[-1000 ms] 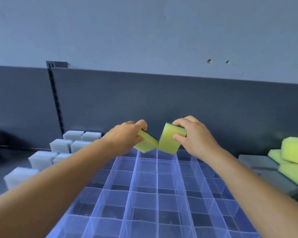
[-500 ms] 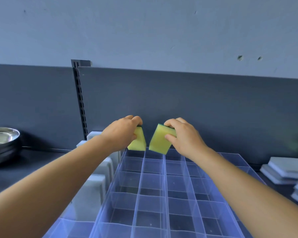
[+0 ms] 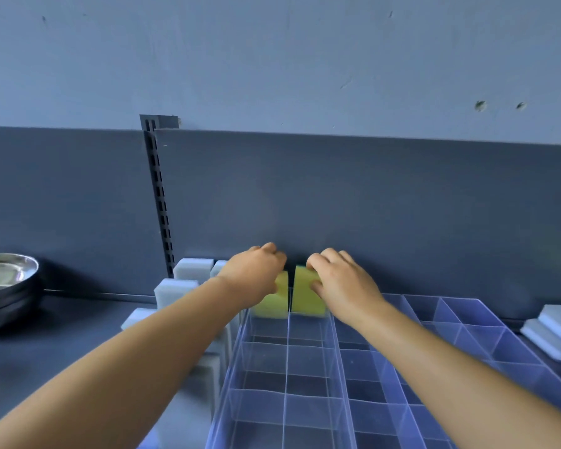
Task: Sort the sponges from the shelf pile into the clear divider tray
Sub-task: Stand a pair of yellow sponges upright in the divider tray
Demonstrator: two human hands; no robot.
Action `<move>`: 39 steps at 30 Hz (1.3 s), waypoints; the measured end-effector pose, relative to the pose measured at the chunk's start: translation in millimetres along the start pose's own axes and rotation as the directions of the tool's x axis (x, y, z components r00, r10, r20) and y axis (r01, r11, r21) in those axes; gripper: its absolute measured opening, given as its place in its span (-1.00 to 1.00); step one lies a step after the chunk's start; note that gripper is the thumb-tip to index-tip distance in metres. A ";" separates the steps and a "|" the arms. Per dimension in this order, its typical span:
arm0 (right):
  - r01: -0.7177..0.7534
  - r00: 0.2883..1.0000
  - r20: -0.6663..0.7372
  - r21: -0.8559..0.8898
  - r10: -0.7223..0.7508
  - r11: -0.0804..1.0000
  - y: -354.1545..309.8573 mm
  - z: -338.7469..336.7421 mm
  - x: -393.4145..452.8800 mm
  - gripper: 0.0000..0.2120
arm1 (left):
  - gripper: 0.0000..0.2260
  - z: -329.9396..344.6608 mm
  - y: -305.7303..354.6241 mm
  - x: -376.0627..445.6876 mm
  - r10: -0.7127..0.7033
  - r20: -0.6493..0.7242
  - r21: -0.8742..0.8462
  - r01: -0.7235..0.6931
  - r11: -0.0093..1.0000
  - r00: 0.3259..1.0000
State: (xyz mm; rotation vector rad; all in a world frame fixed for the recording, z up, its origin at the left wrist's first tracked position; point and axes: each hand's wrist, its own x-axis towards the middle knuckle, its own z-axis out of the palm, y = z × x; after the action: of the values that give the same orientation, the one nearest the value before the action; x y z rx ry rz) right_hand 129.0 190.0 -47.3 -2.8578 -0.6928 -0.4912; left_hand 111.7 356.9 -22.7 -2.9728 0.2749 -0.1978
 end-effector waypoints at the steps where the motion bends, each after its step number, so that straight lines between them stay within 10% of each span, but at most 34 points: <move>1: 0.003 1.000 0.014 -0.029 -0.003 1.000 -0.6 2.6 0.8 -0.83 | -0.71 1.5 -0.5 0.6 0.010 0.025 0.034 -0.011 0.999 1.000; 18: -0.095 0.993 0.066 -0.007 0.096 0.995 -0.4 -31.0 -35.7 -0.52 | -0.73 -15.9 16.2 -13.6 0.126 -0.028 -0.007 -0.126 0.992 0.992; 39: -0.447 0.890 0.046 -0.107 0.454 0.888 132.8 -103.2 -202.4 -0.38 | -0.62 -42.4 224.8 -9.6 0.478 -0.163 -0.134 -0.499 0.856 0.863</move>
State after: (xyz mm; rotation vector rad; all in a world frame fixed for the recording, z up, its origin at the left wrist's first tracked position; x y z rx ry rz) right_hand -7.1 -34.8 -32.2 -2.9943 0.0047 -0.3583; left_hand 57.7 134.4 -18.3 -2.9312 1.1010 -0.3083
